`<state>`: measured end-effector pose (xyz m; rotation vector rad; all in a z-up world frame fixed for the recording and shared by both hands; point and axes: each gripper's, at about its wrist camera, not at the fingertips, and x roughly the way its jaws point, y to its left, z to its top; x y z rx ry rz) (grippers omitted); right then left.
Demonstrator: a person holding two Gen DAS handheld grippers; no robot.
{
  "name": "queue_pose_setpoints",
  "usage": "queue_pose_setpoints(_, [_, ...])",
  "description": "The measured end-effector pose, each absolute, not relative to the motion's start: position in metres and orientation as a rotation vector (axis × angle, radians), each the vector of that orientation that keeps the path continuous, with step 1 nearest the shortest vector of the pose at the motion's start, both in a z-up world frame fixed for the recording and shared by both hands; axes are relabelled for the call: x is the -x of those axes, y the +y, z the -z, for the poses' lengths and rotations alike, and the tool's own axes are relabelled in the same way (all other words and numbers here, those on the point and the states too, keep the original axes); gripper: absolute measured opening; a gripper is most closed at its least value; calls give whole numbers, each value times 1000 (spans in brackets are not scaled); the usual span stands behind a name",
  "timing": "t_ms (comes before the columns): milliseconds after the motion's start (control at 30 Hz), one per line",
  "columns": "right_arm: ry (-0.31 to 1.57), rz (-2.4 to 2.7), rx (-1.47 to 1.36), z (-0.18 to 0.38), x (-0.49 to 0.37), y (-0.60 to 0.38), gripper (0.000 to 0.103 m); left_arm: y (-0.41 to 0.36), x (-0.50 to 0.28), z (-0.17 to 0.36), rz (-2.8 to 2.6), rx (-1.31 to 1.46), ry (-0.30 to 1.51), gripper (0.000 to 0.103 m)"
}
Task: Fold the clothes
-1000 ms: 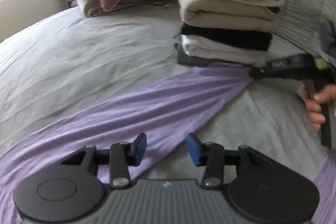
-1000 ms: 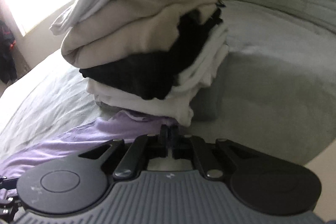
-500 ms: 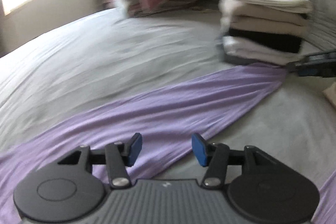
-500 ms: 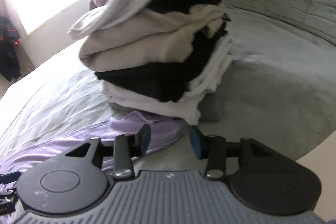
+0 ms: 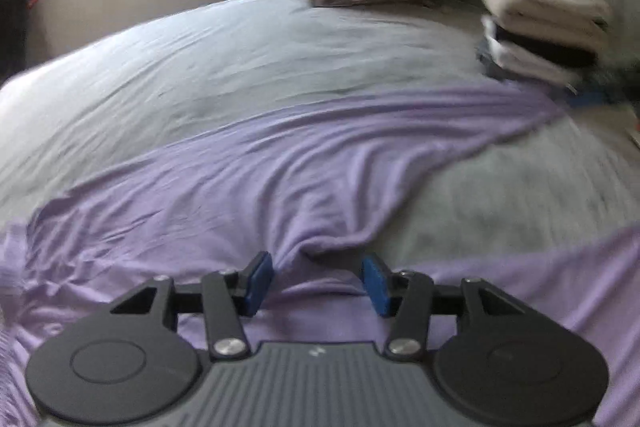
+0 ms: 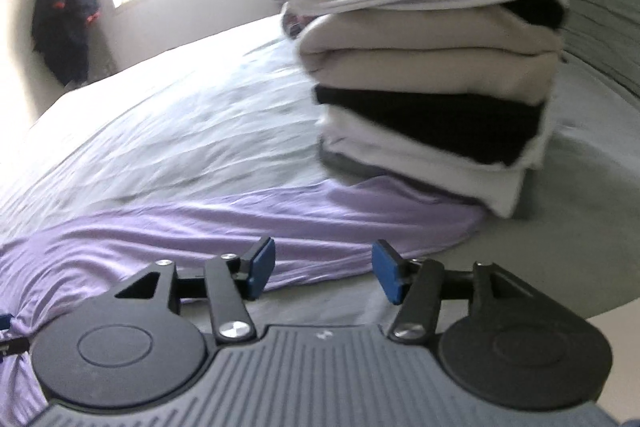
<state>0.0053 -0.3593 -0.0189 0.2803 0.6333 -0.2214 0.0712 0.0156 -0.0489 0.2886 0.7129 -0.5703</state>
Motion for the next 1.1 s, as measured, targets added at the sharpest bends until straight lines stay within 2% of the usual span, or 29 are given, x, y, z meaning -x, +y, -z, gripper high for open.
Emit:
queue_pose_setpoints(233, [661, 60, -292, 24, -25, -327, 60, 18, -74, 31, 574, -188, 625, 52])
queue_pose_setpoints(467, [639, -32, -61, 13, -89, -307, 60, 25, -84, 58, 542, -129, 636, 52])
queue_pose_setpoints(533, [656, -32, -24, 18, -112, -310, 58, 25, -86, 62, 547, -123, 641, 55])
queue_pose_setpoints(733, [762, -77, 10, 46, -152, -314, 39, 20, -90, 63, 583, -147, 647, 64])
queue_pose_setpoints(767, [764, -84, 31, 50, -154, -311, 26, 18, -90, 63, 587, -156, 647, 65])
queue_pose_setpoints(800, [761, -92, 54, 51, -157, -309, 0, 17, -90, 63, 590, -162, 646, 65])
queue_pose_setpoints(1067, [747, -4, 39, 42, -169, -306, 1, 36, -98, 50, 548, -131, 654, 67])
queue_pose_setpoints(1100, [737, -9, 44, 39, -168, -303, 14, 43, -100, 47, 524, -122, 648, 67])
